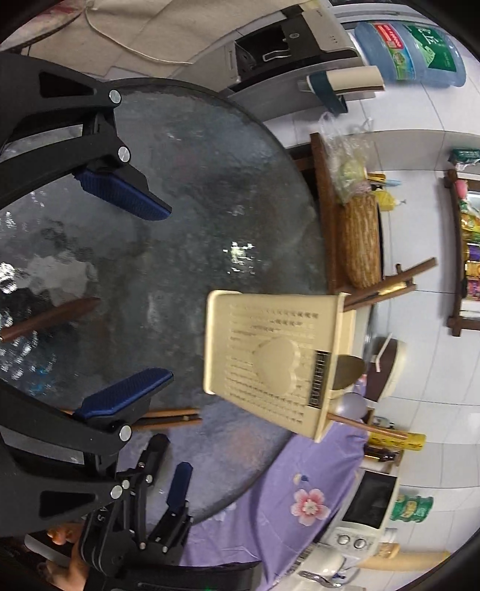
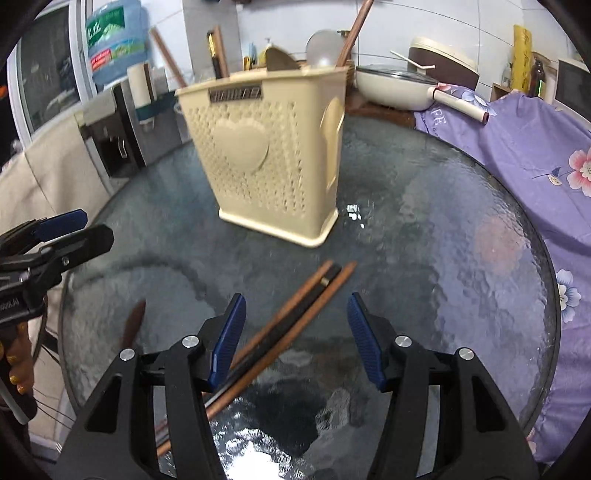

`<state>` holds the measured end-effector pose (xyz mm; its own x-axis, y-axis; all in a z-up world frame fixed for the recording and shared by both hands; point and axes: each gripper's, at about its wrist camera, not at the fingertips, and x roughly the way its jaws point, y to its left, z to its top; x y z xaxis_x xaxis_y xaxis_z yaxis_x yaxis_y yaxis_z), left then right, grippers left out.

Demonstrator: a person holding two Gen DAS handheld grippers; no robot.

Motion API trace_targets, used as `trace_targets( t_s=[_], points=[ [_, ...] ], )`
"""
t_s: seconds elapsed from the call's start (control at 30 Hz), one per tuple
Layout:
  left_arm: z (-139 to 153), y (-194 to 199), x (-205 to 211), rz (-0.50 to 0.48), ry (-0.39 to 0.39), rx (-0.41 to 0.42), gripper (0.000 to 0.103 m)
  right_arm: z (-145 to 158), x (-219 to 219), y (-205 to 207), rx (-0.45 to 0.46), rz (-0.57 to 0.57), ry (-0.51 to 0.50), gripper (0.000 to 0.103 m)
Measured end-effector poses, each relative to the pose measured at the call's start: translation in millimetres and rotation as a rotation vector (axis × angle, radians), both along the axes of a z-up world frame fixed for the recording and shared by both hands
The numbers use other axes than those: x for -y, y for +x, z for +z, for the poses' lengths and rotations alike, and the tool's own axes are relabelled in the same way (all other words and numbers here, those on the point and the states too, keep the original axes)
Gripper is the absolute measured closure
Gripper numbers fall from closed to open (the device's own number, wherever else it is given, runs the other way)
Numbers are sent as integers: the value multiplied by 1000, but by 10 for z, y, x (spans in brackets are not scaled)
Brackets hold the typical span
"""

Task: Organize utensils
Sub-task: 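Move both open tools back over the remaining utensils on the table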

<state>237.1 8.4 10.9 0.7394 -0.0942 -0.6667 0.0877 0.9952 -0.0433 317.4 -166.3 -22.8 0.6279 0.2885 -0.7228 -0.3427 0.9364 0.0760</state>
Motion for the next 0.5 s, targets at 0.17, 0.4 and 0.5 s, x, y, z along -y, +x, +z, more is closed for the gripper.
trace_targets(
  t_s=[0.17, 0.4, 0.5],
  points=[
    [-116, -82, -76, 10, 14, -23, 24, -63, -89, -66, -8, 12, -42, 46],
    [-240, -161, -124, 13, 1, -52, 24, -183, -124, -75, -53, 6, -51, 46],
    [-254, -183, -139, 18, -2, -52, 24, -224, -135, -71, -66, 7, -43, 46]
  ],
)
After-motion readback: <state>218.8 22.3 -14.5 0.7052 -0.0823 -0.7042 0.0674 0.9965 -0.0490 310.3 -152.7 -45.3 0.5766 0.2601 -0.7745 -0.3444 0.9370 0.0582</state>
